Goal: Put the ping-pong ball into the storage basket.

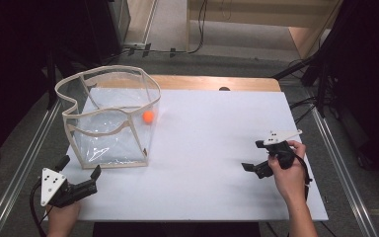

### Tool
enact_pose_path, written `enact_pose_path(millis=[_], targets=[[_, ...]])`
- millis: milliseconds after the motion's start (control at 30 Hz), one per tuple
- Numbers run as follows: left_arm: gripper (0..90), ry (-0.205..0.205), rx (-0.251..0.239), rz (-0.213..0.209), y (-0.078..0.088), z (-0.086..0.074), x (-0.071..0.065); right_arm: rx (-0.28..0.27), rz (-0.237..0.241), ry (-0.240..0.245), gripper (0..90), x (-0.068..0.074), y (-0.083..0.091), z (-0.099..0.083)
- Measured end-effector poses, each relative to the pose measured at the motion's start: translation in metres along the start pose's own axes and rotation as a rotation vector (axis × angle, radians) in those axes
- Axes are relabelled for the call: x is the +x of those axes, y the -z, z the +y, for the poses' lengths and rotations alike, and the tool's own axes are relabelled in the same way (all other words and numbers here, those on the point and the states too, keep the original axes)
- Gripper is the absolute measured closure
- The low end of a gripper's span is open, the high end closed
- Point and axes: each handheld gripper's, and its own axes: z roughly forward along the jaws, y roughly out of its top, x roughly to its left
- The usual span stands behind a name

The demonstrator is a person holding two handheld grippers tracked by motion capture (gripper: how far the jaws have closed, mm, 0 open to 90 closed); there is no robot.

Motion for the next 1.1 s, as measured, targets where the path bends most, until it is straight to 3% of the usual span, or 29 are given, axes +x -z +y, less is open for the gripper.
enact_pose_path(millis=[433,1100], targets=[[0.0,-0.005,0.0,0.007,0.0,0.0,-0.001,-0.091,-0.014,-0.06,0.0,-0.007,0.026,-0.044],[0.0,-0.009,-0.014,0.011,0.002,-0.001,-0.001,-0.194,-0.009,-0.106,0.0,-0.014,0.047,-0.088]])
